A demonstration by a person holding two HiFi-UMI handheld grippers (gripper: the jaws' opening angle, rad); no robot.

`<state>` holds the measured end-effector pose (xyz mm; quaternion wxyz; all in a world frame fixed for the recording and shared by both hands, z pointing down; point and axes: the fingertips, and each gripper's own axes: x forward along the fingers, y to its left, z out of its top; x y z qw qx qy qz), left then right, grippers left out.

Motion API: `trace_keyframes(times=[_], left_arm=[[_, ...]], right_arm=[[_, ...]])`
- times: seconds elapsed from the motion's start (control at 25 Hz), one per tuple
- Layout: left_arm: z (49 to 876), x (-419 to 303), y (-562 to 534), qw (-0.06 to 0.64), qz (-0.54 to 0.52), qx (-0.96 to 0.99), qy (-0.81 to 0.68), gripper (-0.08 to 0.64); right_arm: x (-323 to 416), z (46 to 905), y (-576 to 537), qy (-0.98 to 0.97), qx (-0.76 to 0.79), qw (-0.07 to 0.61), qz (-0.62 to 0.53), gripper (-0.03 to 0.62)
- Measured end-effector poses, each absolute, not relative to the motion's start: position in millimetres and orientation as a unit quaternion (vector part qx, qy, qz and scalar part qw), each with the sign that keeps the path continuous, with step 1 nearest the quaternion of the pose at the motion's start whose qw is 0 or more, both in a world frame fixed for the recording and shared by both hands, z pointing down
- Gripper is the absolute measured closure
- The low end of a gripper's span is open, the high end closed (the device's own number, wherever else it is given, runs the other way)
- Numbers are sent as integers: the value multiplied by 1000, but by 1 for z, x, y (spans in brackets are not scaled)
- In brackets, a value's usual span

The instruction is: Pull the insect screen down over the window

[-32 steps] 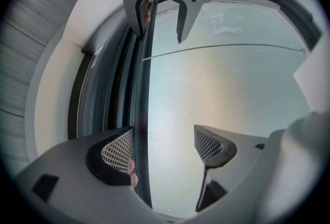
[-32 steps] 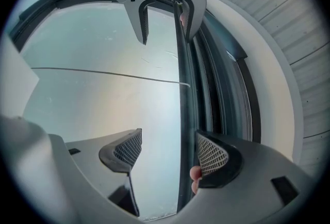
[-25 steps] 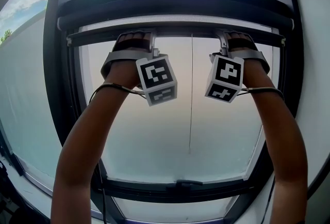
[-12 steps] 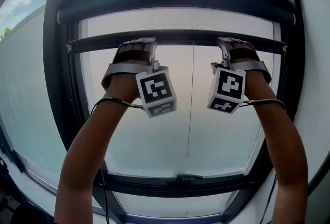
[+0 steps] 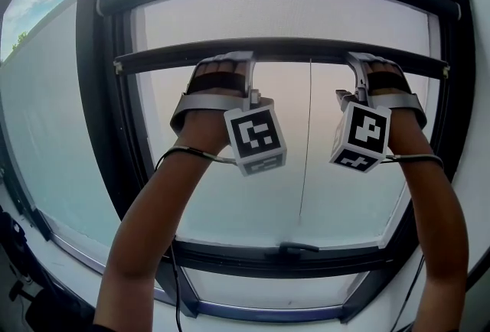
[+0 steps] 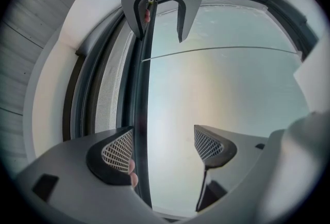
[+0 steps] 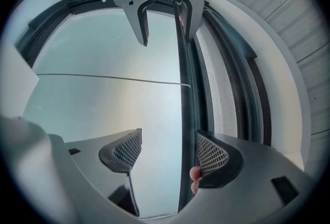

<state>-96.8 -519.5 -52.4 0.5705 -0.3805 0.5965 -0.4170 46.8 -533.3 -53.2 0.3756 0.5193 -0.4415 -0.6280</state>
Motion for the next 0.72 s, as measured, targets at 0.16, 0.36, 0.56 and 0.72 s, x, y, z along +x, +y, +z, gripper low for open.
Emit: trace_keyframes(times=[0.16,0.36,0.56,0.72], left_arm=[[-33,-95,-519,560,-431,-403,582,209],[-11,-97,-516,556,-440,-410,574,209],[20,-99,-516,549,-453,-416,566,209],[31,-97,-515,546,-444,-429,567,209]], right_arm=[[48,-38,-533,-446,519,380,-622,287],[46,-14,-531,-454,509,388,-621,287],[47,13,-531,-455,504,395,-619,287],[46,25,-530,-457,503,400,-616,287]])
